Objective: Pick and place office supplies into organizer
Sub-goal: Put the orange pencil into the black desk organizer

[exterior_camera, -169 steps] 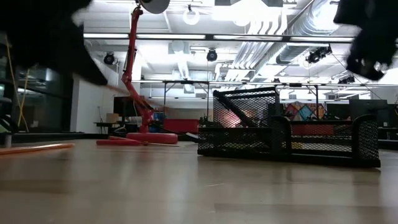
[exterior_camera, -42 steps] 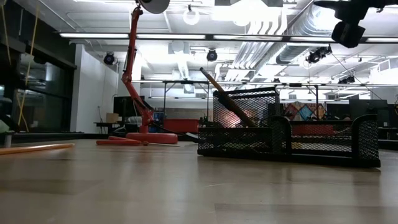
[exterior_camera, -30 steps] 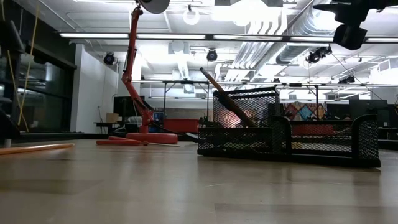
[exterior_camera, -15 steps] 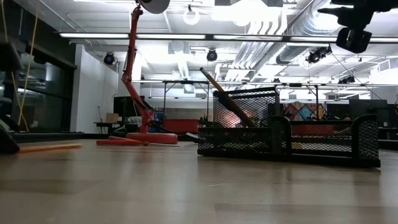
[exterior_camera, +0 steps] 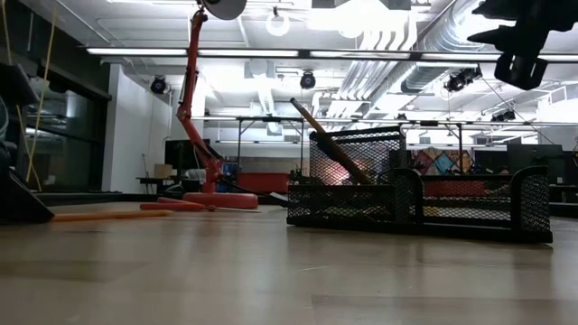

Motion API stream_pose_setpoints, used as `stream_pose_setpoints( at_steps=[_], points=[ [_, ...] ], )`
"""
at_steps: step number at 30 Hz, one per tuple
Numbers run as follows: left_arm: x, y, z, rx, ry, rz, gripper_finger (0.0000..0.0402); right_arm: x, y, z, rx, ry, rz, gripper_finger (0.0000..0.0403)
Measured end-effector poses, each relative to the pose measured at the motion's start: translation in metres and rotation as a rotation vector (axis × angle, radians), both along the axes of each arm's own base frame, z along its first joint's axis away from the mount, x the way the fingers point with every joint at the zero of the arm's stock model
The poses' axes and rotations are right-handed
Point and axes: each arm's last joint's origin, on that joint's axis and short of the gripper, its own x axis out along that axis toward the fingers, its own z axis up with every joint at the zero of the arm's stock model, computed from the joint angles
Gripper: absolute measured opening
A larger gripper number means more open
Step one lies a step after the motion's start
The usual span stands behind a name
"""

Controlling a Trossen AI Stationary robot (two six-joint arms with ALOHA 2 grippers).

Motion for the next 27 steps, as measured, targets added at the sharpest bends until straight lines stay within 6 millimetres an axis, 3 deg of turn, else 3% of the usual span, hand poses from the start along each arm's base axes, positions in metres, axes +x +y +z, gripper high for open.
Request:
stream_pose_setpoints(
  at_steps=[5, 10, 19, 27],
  points=[
    [0.009, 0.002, 0.003, -0.008, -0.015, 0.01, 0.0012, 0.0, 0.0, -0.001, -0.002, 0.006, 0.002, 0.0116],
    [0.031, 0.0, 0.021, -0.061, -0.076, 0.031, 0.0009, 0.0, 0.0, -0.001, -0.007, 0.014, 0.002, 0.0116],
    [0.059, 0.003, 0.047, 0.014, -0.059, 0.004, 0.0002, -0.001, 0.0, -0.002, -0.012, 0.021, 0.005, 0.0116],
    [0.078, -0.012, 0.093, 0.025, 0.022, -0.018, 0.0002, 0.0, 0.0, 0.003, -0.005, -0.026, 0.008, 0.0116]
  ],
)
